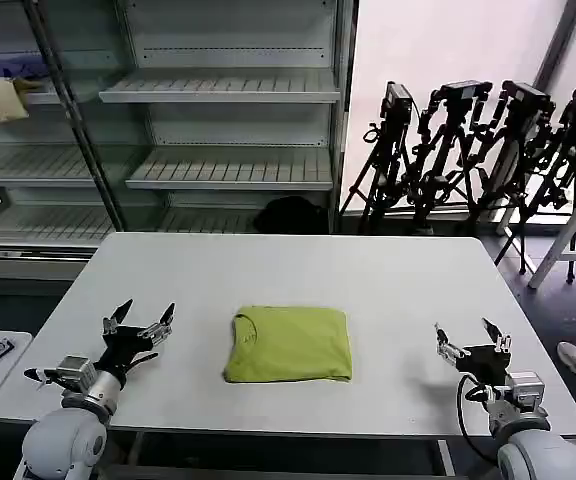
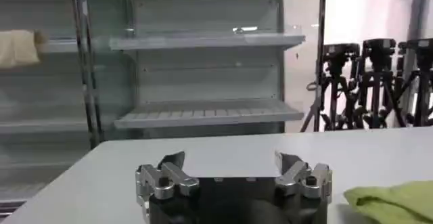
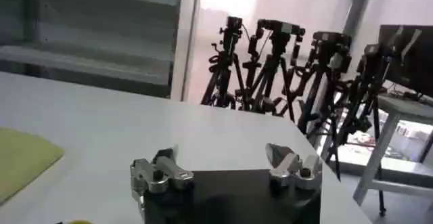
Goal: Fold and organize the clothes.
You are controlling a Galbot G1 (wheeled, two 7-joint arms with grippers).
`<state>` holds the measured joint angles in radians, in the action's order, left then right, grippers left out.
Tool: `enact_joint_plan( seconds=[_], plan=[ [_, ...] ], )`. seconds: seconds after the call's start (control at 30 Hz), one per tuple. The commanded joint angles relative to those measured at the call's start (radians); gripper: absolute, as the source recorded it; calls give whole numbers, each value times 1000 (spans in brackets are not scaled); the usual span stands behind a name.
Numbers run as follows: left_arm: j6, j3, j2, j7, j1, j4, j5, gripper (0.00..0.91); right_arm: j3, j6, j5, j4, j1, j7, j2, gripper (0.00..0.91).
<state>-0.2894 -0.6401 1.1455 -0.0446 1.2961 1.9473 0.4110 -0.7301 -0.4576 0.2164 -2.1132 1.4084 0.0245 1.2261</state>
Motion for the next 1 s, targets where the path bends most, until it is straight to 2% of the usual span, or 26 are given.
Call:
enact_joint_plan(
  seconds=[0.03,0.73,0.93,1.0],
  plan=[
    [27,17,-19,40,6,1,-1,907,2,-7,-2,0,0,9,-9,907],
    [51,32,-33,37,5,-14,-4,907,15,21,-16,8,-3,57,-10,907],
    [50,33,-36,38,1,-12,-2,907,29,29,-15,2,-2,53,-2,907],
    [47,30,-36,39,1,-10,6,907,26,7,-12,-9,6,62,-2,907]
  ],
)
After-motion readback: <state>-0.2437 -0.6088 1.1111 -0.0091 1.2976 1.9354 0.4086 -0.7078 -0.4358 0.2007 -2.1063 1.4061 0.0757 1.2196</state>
